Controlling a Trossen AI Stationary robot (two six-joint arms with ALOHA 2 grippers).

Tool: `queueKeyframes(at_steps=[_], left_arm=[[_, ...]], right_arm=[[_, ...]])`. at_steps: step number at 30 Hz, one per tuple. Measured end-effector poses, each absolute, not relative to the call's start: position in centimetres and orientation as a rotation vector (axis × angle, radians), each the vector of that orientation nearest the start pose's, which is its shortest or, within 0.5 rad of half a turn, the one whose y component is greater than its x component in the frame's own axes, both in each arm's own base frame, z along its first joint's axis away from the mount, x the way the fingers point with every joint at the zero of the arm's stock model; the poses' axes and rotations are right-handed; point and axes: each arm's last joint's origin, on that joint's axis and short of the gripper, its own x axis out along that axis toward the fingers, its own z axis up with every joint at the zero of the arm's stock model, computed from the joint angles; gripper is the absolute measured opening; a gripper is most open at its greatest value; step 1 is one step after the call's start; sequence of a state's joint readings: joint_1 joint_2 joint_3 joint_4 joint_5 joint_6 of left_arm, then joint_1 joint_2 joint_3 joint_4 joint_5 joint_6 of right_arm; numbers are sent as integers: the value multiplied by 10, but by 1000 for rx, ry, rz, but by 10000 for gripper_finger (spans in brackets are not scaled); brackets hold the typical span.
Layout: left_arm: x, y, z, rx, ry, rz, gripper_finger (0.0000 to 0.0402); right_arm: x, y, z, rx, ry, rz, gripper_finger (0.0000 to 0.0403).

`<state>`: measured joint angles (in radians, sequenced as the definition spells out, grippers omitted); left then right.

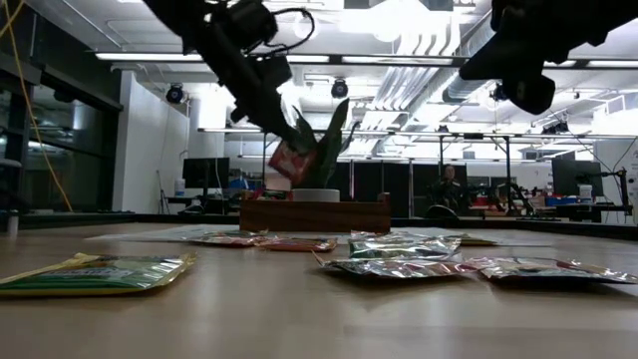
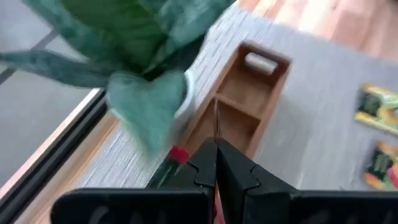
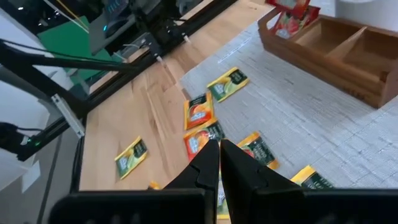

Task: Pick & Place Tea
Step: Put the red tea bag into the left section of the wooden organizer

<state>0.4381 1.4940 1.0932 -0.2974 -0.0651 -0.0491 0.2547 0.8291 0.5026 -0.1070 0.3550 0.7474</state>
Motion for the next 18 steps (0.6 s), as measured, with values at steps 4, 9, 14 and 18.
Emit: queueKeyframes(at_steps=[4,9,14,18], left_arm=[[281,137,239,-196,668,531,0],[272,145,224,-250,653,553,0],[269,152,222,-273,645,538,0],[266,156,215,-294,676,544,0]], right_arm=[[177,32,237,600,355,-249,12],[178,28,237,599,357,-239,12],[179,24,237,602,359,-241,12],[179,21,237,600,357,-251,12]])
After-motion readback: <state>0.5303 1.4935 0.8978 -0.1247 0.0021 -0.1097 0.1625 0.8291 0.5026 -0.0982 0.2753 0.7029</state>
